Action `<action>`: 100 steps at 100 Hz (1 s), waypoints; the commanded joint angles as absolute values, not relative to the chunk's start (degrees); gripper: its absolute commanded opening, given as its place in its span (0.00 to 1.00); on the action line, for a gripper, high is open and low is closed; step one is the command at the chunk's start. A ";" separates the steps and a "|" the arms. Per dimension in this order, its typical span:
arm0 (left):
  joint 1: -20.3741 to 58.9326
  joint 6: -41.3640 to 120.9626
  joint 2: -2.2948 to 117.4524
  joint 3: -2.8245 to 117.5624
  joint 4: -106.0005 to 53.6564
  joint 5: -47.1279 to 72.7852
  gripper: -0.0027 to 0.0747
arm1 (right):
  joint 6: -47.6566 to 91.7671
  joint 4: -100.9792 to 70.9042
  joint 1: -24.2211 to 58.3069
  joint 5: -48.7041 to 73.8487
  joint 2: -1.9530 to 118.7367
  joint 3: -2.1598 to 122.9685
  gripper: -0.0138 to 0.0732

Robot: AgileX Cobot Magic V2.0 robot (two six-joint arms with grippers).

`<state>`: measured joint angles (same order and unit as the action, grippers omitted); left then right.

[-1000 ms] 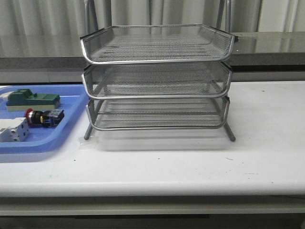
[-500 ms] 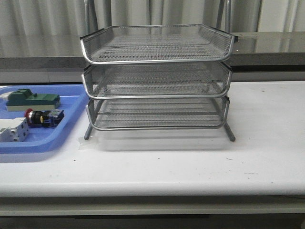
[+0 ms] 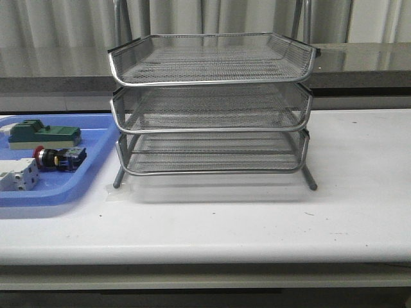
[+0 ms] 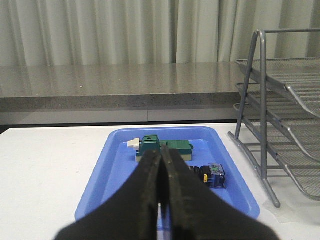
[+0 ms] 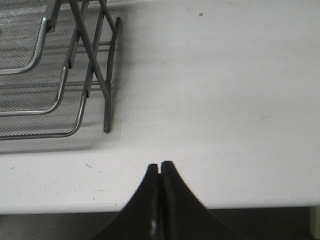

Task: Place button on rack with both arms

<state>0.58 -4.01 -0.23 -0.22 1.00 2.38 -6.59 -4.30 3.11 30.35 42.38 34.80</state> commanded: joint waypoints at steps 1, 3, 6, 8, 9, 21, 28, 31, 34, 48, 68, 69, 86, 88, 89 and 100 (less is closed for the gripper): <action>0.90 -4.54 -2.07 -2.17 0.63 -2.73 0.01 | -6.45 -8.00 2.71 26.55 44.42 36.96 0.05; 0.90 -4.54 -2.07 -2.17 0.63 -2.73 0.01 | -6.45 -8.79 2.71 26.47 44.72 36.96 0.05; 0.90 -4.54 -2.07 -2.17 0.63 -2.73 0.01 | -6.45 -9.84 2.71 26.18 45.42 36.96 0.05; 0.90 -4.54 -2.07 -2.17 0.63 -2.73 0.01 | -6.45 -10.74 2.71 26.02 45.83 36.96 0.05; 0.90 -4.54 -2.07 -2.17 0.63 -2.73 0.01 | -6.45 -11.03 2.71 26.02 45.95 36.96 0.05; 0.90 -4.54 -2.07 -2.17 0.63 -2.73 0.01 | -6.45 -17.62 2.71 25.52 48.35 36.96 0.05; 0.90 -4.54 -2.07 -2.17 0.63 -2.73 0.01 | -6.45 -21.36 2.71 24.84 49.98 36.96 0.06; 0.90 -4.54 -2.07 -2.17 0.63 -2.73 0.01 | -6.45 -22.83 2.71 24.56 50.65 36.96 0.07; 0.90 -4.54 -2.07 -2.17 0.63 -2.73 0.01 | -6.45 -23.89 2.71 24.16 51.53 36.96 0.10; 0.90 -4.54 -2.07 -2.17 0.63 -2.73 0.01 | -6.45 -29.76 2.71 22.54 55.06 36.96 0.30; 0.90 -4.54 -2.07 -2.17 0.63 -2.73 0.01 | -5.94 -37.99 3.93 19.86 59.44 36.96 0.52; 0.90 -4.54 -2.07 -2.17 0.63 -2.73 0.01 | -5.89 -38.22 4.21 19.55 59.73 36.96 0.52; 0.90 -4.54 -2.07 -2.17 0.63 -2.73 0.01 | -3.73 -42.07 9.04 15.06 63.64 36.96 0.52; 0.90 -4.54 -2.07 -2.17 0.63 -2.73 0.01 | -3.73 -42.40 9.74 14.40 64.18 36.96 0.52; 0.90 -4.54 -2.07 -2.17 0.63 -2.73 0.01 | -3.73 -42.41 9.97 14.14 64.34 36.96 0.52; 0.90 -4.54 -2.07 -2.17 0.63 -2.73 0.01 | -3.73 -43.79 13.25 10.18 67.26 36.96 0.52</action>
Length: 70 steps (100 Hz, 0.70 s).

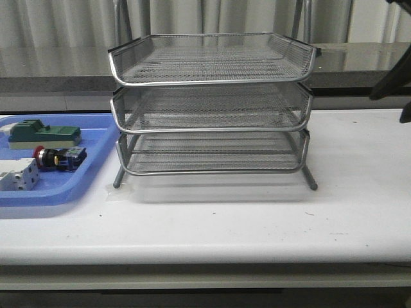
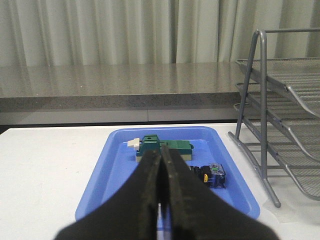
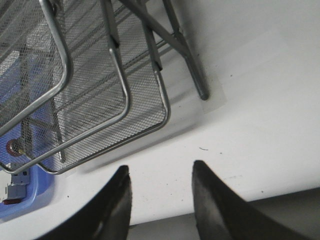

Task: Place button on rack with both arms
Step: 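Move the right gripper to the front edge of the middle mesh tray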

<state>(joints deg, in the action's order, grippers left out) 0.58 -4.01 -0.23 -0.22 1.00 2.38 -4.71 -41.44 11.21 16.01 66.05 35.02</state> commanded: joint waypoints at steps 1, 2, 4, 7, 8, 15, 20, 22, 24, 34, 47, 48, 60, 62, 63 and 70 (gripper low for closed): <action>0.90 -4.54 -2.07 -2.17 0.63 -2.73 0.01 | -3.73 -43.88 13.41 9.96 67.44 36.96 0.52; 0.90 -4.54 -2.07 -2.17 0.63 -2.73 0.01 | -3.73 -44.10 13.71 9.51 67.78 36.96 0.52; 0.90 -4.54 -2.07 -2.17 0.63 -2.73 0.01 | -3.73 -44.24 14.10 8.90 68.33 36.96 0.52; 0.90 -4.54 -2.07 -2.17 0.63 -2.73 0.01 | -3.73 -44.53 14.52 8.23 69.04 37.04 0.52; 0.90 -4.54 -2.07 -2.17 0.63 -2.73 0.01 | -3.73 -44.70 14.61 7.98 69.22 37.16 0.52; 0.90 -4.54 -2.07 -2.17 0.63 -2.73 0.01 | -3.79 -45.83 14.82 7.67 70.99 37.74 0.52; 0.90 -4.54 -2.07 -2.17 0.63 -2.73 0.01 | -3.79 -46.68 14.82 7.67 72.25 38.38 0.52; 0.90 -4.54 -2.07 -2.17 0.63 -2.73 0.01 | -3.79 -46.68 14.82 7.67 72.57 38.67 0.52; 0.90 -4.54 -2.07 -2.17 0.63 -2.73 0.01 | -3.79 -46.68 14.82 7.67 73.01 38.91 0.52; 0.90 -4.54 -2.07 -2.17 0.63 -2.73 0.01 | -3.73 -46.68 14.82 8.34 75.02 41.00 0.52; 0.90 -4.54 -2.07 -2.17 0.63 -2.73 0.01 | -2.86 -46.68 14.82 9.42 77.11 43.95 0.52; 0.90 -4.54 -2.07 -2.17 0.63 -2.73 0.01 | -2.77 -46.68 14.82 9.59 77.24 44.30 0.52; 0.90 -4.54 -2.07 -2.17 0.63 -2.73 0.01 | -1.90 -46.68 14.82 10.97 79.78 46.90 0.52; 0.90 -4.54 -2.07 -2.17 0.63 -2.73 0.01 | -1.90 -46.75 14.82 11.11 79.98 47.23 0.52; 0.90 -4.54 -2.07 -2.17 0.63 -2.73 0.01 | -1.90 -46.75 14.82 11.20 80.20 47.34 0.52; 0.90 -4.54 -2.07 -2.17 0.63 -2.73 0.01 | -1.90 -46.95 14.82 11.46 81.01 47.82 0.52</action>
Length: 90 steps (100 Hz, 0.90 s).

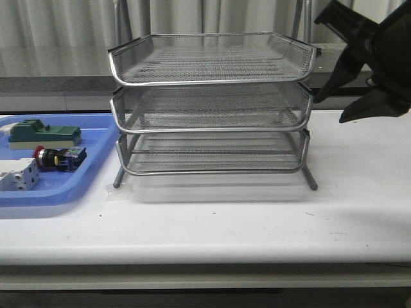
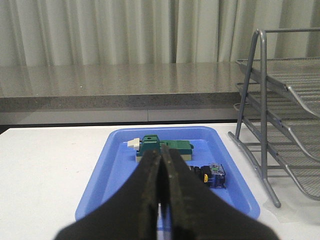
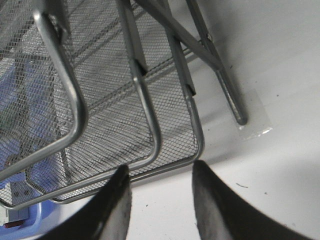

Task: Place button on rack with both arms
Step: 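Move the right gripper to the front edge of the middle mesh tray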

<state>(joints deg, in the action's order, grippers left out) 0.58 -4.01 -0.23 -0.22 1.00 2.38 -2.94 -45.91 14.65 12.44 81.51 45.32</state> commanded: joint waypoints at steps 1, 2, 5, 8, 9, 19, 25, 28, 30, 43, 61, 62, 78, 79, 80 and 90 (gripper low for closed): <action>0.90 -4.54 -2.07 -2.17 0.63 -2.73 0.01 | -1.85 -46.95 14.82 11.46 81.07 47.87 0.52; 0.90 -4.54 -2.07 -2.17 0.63 -2.73 0.01 | -1.85 -46.95 14.82 11.46 81.07 47.87 0.52; 0.90 -4.54 -2.07 -2.17 0.63 -2.73 0.01 | -1.85 -46.95 14.82 11.46 81.14 47.87 0.52; 0.90 -4.54 -2.07 -2.17 0.63 -2.73 0.01 | -1.78 -46.95 14.82 11.51 81.13 47.87 0.52; 0.90 -4.54 -2.07 -2.17 0.63 -2.73 0.01 | -1.78 -46.95 14.82 11.51 81.13 47.87 0.52; 0.90 -4.54 -2.07 -2.17 0.63 -2.73 0.01 | -1.71 -46.95 14.82 11.51 81.13 47.87 0.52; 0.90 -4.54 -2.07 -2.17 0.63 -2.73 0.01 | -1.69 -46.95 14.82 11.57 81.13 47.87 0.52; 0.90 -4.54 -2.07 -2.17 0.63 -2.73 0.01 | -1.69 -46.95 14.82 11.57 81.13 47.87 0.52; 0.90 -4.54 -2.07 -2.17 0.63 -2.73 0.01 | -1.69 -46.95 14.82 11.63 81.13 47.87 0.52; 0.90 -4.54 -2.07 -2.17 0.63 -2.73 0.01 | -1.69 -47.00 14.82 11.63 81.13 47.87 0.52; 0.90 -4.54 -2.07 -2.17 0.63 -2.73 0.01 | -0.65 -48.98 14.40 12.40 81.13 47.87 0.52; 0.90 -4.54 -2.07 -2.17 0.63 -2.73 0.01 | 0.00 -49.70 14.34 12.40 81.13 47.87 0.52; 0.90 -4.54 -2.07 -2.17 0.63 -2.73 0.01 | 13.31 -62.71 14.04 12.22 81.13 47.87 0.52; 0.90 -4.54 -2.07 -2.17 0.63 -2.73 0.01 | 14.65 -63.34 14.04 12.22 81.13 47.87 0.52; 0.90 -4.54 -2.07 -2.17 0.63 -2.73 0.01 | 15.29 -64.53 14.04 12.22 81.13 47.87 0.52; 0.90 -4.54 -2.07 -2.17 0.63 -2.73 0.01 | 22.49 -71.60 13.81 12.41 81.13 47.87 0.52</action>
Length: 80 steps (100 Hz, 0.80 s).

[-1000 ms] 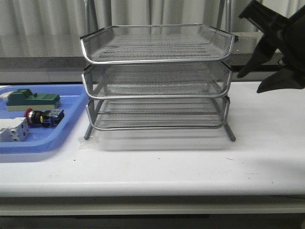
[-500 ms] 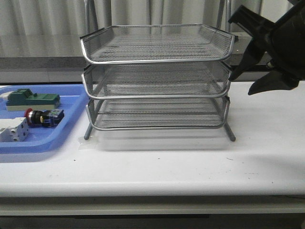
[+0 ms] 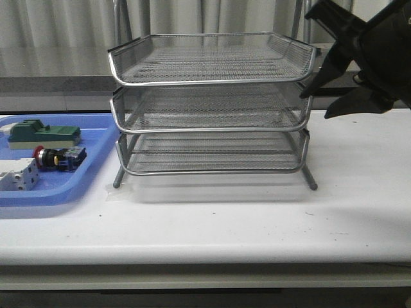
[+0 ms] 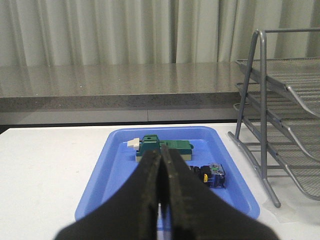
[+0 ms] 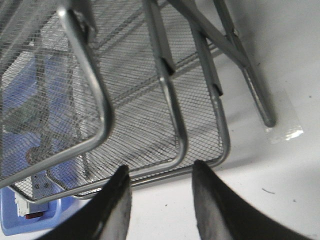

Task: Place button on rack with both arms
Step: 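Move the right gripper to the front edge of the middle mesh tray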

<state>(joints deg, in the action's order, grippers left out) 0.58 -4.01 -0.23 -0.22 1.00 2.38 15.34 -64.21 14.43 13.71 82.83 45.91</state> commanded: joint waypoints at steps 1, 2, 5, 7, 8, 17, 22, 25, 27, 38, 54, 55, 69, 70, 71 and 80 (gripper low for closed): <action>0.90 -4.54 -2.07 -2.17 0.63 -2.73 0.01 | 23.15 -71.95 13.82 12.41 81.13 47.87 0.52; 0.90 -4.54 -2.07 -2.17 0.63 -2.73 0.01 | 23.45 -72.25 13.82 12.46 81.13 47.87 0.52; 0.90 -4.54 -2.07 -2.17 0.63 -2.73 0.01 | 24.44 -73.42 13.54 12.56 81.19 47.87 0.52; 0.90 -4.54 -2.07 -2.17 0.63 -2.73 0.01 | 24.86 -73.87 13.40 12.69 81.21 47.87 0.52; 0.90 -4.54 -2.07 -2.17 0.63 -2.73 0.01 | 25.06 -74.00 13.37 12.84 81.22 47.87 0.52; 0.90 -4.54 -2.07 -2.17 0.63 -2.73 0.01 | 25.90 -75.33 13.38 13.15 81.83 47.87 0.52; 0.90 -4.54 -2.07 -2.17 0.63 -2.73 0.01 | 26.56 -76.17 13.38 13.60 82.31 47.87 0.52; 0.90 -4.54 -2.07 -2.17 0.63 -2.73 0.01 | 26.89 -76.80 13.38 13.89 82.66 47.87 0.52; 0.90 -4.54 -2.07 -2.17 0.63 -2.73 0.01 | 27.13 -77.22 13.38 14.03 82.92 47.87 0.52; 0.90 -4.54 -2.07 -2.17 0.63 -2.73 0.01 | 28.64 -78.98 13.38 14.38 84.32 47.87 0.52; 0.90 -4.54 -2.07 -2.17 0.63 -2.73 0.01 | 31.39 -81.49 13.38 14.38 85.61 47.87 0.52; 0.90 -4.54 -2.07 -2.17 0.63 -2.73 0.01 | 31.70 -81.78 13.38 14.38 85.67 47.87 0.52; 0.90 -4.54 -2.07 -2.17 0.63 -2.73 0.01 | 34.49 -84.17 13.38 14.43 87.23 47.87 0.52; 0.90 -4.54 -2.07 -2.17 0.63 -2.73 0.01 | 34.63 -84.44 13.38 14.51 87.46 47.87 0.52; 0.90 -4.54 -2.07 -2.17 0.63 -2.73 0.01 | 34.88 -84.57 13.38 14.57 87.59 47.87 0.52; 0.90 -4.54 -2.07 -2.17 0.63 -2.73 0.01 | 37.04 -86.62 13.38 14.73 88.72 47.92 0.52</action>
